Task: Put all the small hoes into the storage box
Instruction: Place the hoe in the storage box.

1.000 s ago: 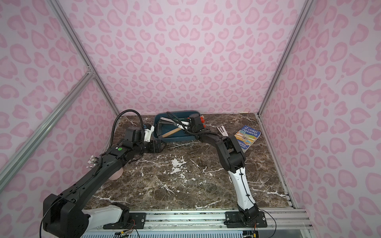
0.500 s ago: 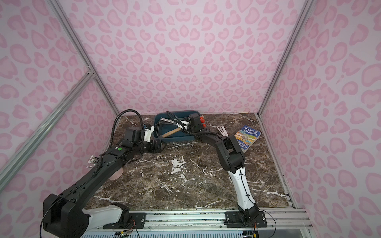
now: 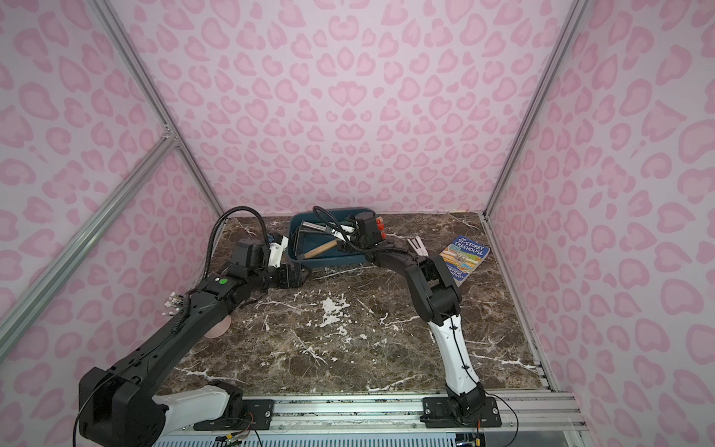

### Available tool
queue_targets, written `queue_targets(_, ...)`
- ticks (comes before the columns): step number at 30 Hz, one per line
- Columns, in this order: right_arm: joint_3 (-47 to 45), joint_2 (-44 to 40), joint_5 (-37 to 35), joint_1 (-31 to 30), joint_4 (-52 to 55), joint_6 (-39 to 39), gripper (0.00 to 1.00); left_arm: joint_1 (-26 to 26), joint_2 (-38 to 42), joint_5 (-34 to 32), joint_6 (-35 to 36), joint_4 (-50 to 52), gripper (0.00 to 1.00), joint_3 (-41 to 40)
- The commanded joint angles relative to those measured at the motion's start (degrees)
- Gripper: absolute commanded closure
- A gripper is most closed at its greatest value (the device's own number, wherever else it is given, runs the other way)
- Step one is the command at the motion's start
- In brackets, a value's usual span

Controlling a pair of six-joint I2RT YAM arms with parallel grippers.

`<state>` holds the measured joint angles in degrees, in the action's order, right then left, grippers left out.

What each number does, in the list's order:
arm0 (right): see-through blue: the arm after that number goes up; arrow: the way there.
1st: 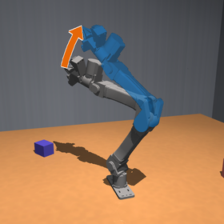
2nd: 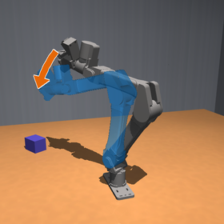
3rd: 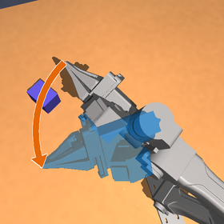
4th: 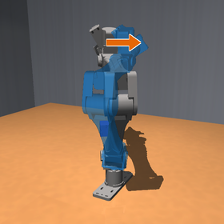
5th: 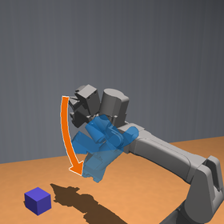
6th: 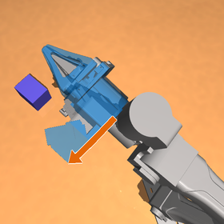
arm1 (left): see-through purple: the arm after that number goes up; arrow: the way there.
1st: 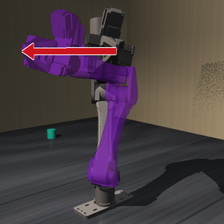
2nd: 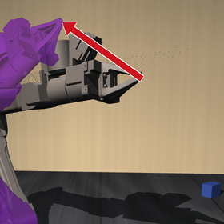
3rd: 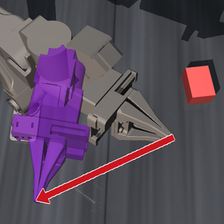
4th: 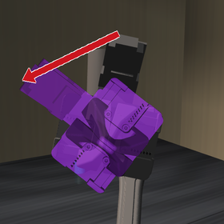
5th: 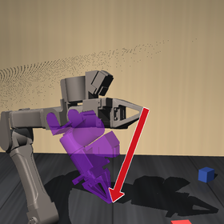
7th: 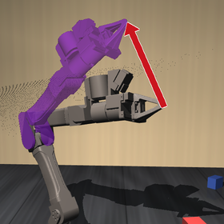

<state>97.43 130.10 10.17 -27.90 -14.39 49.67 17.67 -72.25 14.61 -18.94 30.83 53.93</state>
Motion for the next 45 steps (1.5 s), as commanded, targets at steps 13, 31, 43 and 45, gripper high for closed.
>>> queue_targets(13, -9.4, -8.0, 1.1, -0.6, -6.2, -5.2, 0.0, -0.1, 1.9, 0.0, 0.0, -0.6, 0.04, -0.7)
queue_targets(31, -30.0, -22.8, -5.3, -4.1, -13.3, -10.0, 0.0, -0.1, 4.7, -3.9, -1.4, -3.4, 0.04, -3.3)
queue_targets(43, -42.1, -34.0, -6.8, -5.6, -14.8, -17.5, 0.0, -0.2, 6.6, -7.8, 1.2, -10.6, 0.04, -5.5)
queue_targets(45, -44.6, -36.2, -7.2, -5.7, -15.3, -18.6, 0.0, -0.1, 6.9, -8.7, 1.3, -12.8, 0.04, -6.1)
